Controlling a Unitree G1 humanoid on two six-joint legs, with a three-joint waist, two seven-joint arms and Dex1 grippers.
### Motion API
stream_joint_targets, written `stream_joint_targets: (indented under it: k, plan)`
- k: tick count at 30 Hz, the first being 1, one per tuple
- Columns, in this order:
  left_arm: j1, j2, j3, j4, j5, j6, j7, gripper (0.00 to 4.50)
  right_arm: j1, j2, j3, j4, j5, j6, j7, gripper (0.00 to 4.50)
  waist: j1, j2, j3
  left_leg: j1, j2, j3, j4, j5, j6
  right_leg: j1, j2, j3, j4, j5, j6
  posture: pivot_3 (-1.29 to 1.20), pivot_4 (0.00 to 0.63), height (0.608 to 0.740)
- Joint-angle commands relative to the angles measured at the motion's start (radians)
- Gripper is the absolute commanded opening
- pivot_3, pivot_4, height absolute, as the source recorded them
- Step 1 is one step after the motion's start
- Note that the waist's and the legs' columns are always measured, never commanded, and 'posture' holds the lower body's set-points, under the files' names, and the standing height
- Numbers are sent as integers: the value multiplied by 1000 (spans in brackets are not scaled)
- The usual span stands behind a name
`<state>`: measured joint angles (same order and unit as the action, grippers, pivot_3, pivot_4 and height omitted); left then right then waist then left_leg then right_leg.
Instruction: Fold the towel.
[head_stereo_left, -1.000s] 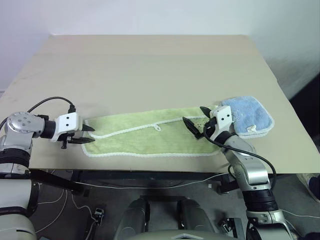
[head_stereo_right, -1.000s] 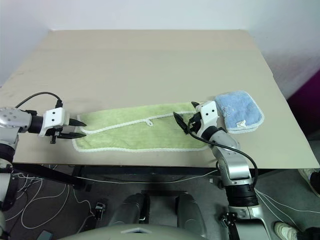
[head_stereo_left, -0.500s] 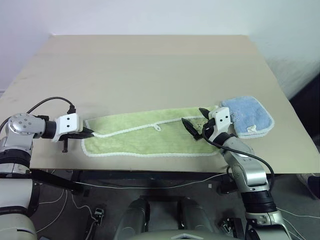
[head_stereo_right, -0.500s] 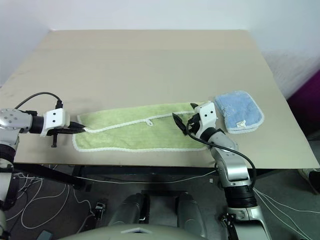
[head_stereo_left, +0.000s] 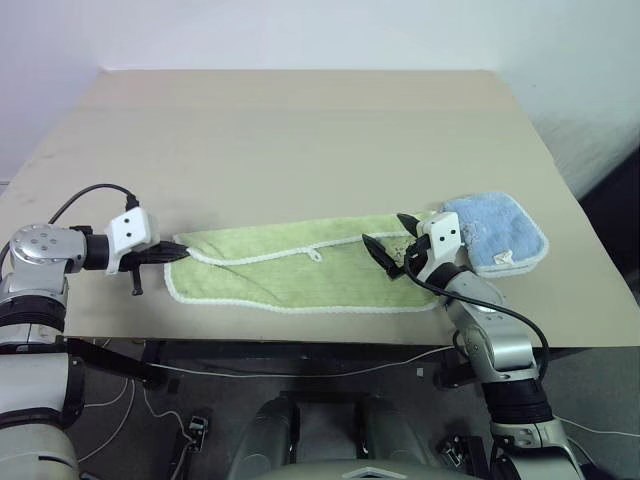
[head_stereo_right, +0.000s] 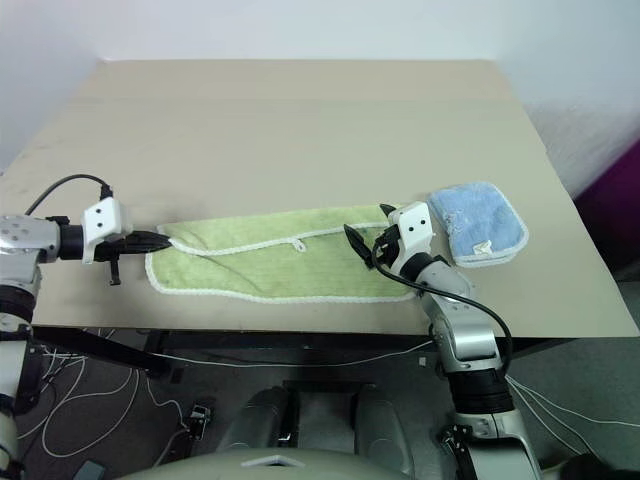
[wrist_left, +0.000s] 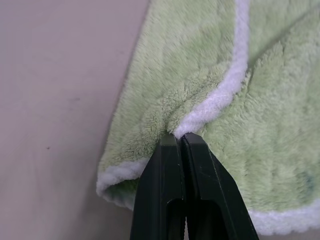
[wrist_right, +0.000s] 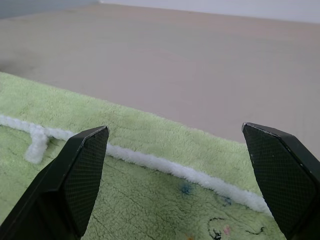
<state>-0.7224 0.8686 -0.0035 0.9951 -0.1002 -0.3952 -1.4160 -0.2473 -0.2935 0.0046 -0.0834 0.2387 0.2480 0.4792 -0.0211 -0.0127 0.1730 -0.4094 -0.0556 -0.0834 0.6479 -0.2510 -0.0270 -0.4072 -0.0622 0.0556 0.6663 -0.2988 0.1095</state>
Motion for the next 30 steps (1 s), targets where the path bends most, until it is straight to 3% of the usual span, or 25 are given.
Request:
stream_joint_targets:
  k: [1, 12, 30]
  plan:
    - [6, 19, 32, -76, -41, 65, -33, 44, -22, -7, -8, -17, 2, -19, 9, 4500, 0, 0, 0, 0, 0, 0, 0, 0, 0, 0, 0, 0, 0, 0, 0, 0, 150, 740]
    - [105, 19, 19, -191, -23, 82, -30, 44, -32, -6, -5, -4, -2, -22, 19, 4500, 5, 0, 0, 0, 0, 0, 0, 0, 0, 0, -1, 0, 0, 0, 0, 0, 150, 740]
    - [68, -24, 64, -272, -96, 287, 28, 44, -35, -11, -12, 9, -8, -31, 25, 4500, 1, 0, 0, 0, 0, 0, 0, 0, 0, 0, 0, 0, 0, 0, 0, 0, 150, 740]
